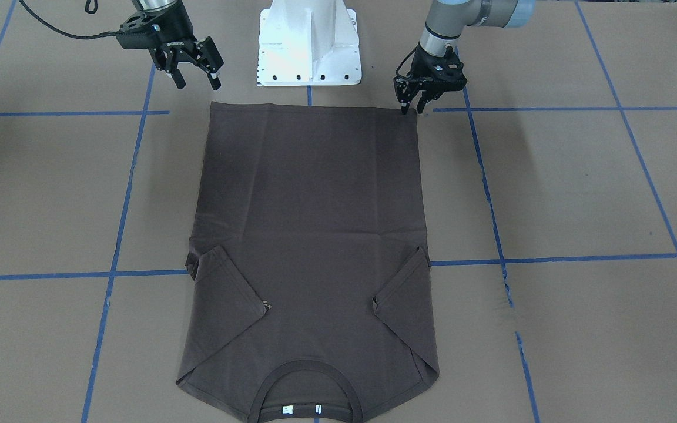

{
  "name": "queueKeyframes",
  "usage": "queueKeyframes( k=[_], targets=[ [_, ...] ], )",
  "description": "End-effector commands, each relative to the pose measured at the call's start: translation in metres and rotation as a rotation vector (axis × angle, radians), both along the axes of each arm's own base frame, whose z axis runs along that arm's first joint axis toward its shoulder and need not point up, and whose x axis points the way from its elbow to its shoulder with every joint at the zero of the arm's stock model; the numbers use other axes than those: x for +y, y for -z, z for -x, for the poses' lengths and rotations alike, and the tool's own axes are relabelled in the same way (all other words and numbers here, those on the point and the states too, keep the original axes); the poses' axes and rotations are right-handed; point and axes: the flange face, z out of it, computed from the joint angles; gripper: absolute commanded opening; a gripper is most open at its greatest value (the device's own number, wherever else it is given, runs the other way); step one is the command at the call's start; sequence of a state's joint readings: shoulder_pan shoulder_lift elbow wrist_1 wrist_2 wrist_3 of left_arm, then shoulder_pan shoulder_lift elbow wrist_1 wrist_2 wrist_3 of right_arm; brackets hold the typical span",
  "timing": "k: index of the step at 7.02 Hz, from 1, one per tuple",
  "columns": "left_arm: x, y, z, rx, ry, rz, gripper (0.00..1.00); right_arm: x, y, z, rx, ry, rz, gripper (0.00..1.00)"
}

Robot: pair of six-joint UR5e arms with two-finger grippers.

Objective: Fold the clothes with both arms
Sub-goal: 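Lower both grippers to the hem corners nearest the robot and grasp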

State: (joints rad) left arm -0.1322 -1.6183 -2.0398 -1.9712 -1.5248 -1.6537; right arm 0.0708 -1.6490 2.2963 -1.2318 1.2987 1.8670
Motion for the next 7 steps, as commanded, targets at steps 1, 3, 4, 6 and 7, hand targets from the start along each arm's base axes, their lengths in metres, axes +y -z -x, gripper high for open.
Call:
queueKeyframes(
  k=[1,3,4,6,7],
  targets=[
    [0.000,0.000,0.000,0.000,0.000,0.000,0.46,0.000,0.000,0.000,0.000,-0.001,-0.001,0.98],
    [0.001,0.000,-0.001,-0.001,-0.003,0.001,0.18,-0.001,0.000,0.000,0.000,-0.002,-0.001,0.99],
    [0.001,0.001,-0.001,0.002,-0.003,0.001,0.04,0.000,0.000,0.000,0.000,-0.001,-0.001,0.99],
    [0.000,0.005,0.001,0.010,0.000,-0.001,0.00,0.002,-0.001,0.001,0.001,0.005,0.000,0.98],
    [0.000,0.009,0.000,0.019,0.000,-0.003,0.00,0.012,-0.003,0.008,0.013,0.008,-0.007,0.88]
  ],
)
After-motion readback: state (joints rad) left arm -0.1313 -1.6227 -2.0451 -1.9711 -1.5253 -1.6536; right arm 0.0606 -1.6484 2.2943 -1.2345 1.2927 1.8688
